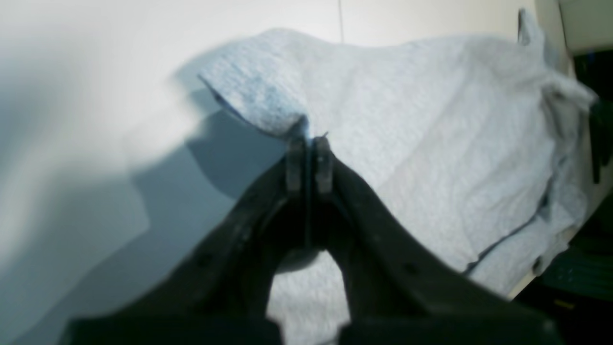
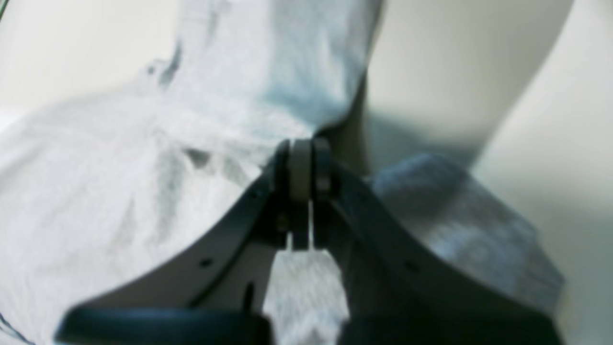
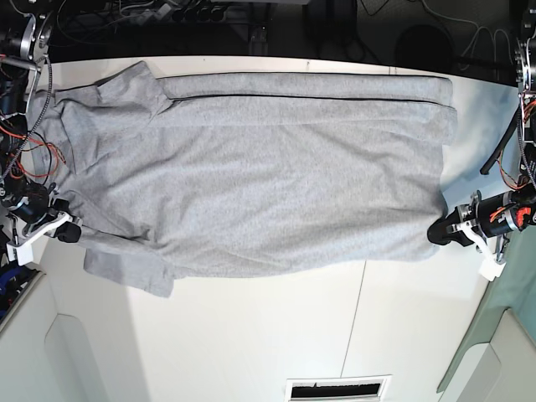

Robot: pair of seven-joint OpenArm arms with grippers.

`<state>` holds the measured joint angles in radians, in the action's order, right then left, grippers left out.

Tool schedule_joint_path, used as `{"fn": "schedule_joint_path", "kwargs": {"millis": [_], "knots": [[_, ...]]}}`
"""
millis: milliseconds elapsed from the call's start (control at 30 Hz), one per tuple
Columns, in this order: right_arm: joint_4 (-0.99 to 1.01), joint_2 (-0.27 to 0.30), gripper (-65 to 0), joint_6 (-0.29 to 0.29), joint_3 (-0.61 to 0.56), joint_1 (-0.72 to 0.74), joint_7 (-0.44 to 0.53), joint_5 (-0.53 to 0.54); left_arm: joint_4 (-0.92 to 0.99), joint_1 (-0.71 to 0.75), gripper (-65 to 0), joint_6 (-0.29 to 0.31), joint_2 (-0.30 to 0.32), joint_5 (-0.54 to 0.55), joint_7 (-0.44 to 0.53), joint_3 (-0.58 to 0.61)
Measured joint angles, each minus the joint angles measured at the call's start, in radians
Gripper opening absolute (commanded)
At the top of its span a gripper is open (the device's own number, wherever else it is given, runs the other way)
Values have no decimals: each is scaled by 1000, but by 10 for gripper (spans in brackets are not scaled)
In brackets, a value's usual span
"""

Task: Layout the t-shirt on the table in an organized manner, then fold the t-shirt properly
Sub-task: 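Lift the opposite edge and fold it over onto the first fold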

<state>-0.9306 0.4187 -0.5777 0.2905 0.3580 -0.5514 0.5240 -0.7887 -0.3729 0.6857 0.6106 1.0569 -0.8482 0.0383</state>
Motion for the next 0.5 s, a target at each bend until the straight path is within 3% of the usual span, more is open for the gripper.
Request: {"fn": "schedule_joint_path", "kwargs": {"millis": [133,333,500], "knots": [[-121,47,-650,3,-1,-76,-60,84,-143,92,-650,0,41,80,-64,3],[-277,122,-650,-3,-1,-216,-116,164,-273,211,-650,4,167,150,-79,3],[-373,152,-650,-8,18,-312,-121,195,-344,303,-650,4,196,186,-123,5]]}}
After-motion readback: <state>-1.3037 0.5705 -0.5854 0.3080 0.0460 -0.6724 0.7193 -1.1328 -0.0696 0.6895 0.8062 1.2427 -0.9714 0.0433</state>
